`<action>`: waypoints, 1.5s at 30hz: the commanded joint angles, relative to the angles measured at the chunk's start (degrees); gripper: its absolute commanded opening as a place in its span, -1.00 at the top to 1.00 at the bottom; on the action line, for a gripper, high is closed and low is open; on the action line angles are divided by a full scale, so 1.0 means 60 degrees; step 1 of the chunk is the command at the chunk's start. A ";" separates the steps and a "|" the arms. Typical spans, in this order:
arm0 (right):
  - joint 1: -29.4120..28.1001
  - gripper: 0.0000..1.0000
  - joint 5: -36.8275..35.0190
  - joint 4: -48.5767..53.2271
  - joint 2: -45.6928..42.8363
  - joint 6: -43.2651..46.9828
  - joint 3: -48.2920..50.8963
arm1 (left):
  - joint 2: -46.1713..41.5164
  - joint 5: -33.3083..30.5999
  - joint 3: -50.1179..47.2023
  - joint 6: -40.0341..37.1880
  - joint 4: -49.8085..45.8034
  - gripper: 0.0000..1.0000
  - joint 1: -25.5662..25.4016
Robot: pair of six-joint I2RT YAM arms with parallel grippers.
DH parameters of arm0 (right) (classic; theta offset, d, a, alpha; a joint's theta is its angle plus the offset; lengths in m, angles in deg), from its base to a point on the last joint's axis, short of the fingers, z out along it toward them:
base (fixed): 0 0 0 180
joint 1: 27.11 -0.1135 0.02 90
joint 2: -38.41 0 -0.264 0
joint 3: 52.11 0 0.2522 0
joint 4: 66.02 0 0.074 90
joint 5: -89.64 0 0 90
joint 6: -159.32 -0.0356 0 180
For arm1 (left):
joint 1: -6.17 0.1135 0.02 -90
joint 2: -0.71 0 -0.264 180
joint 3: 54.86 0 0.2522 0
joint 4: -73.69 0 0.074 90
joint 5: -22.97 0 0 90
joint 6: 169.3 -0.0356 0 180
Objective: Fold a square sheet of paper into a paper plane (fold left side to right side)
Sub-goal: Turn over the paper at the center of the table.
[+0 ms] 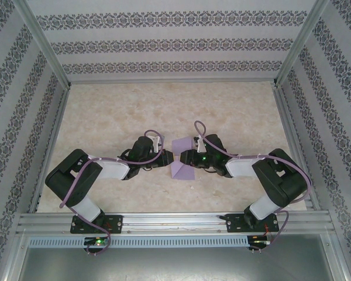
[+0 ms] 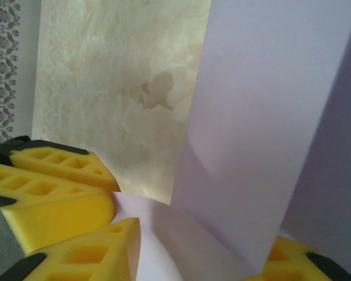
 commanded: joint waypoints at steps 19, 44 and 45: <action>0.1563 1.00 0.1135 -0.0699 -0.4344 0.0717 -0.0471 | -0.6403 0.0080 -0.0564 -0.0271 -0.1953 -0.82 0.1133; 0.0318 1.00 0.0424 -0.3471 -0.5093 -0.1250 -0.0552 | -0.3834 0.2200 0.0727 0.2003 0.2962 -0.62 -0.0069; 0.0289 1.00 0.0380 -0.3471 -0.5078 -0.1250 -0.0521 | -0.3792 0.2185 0.0739 0.2025 0.3105 -0.54 -0.0083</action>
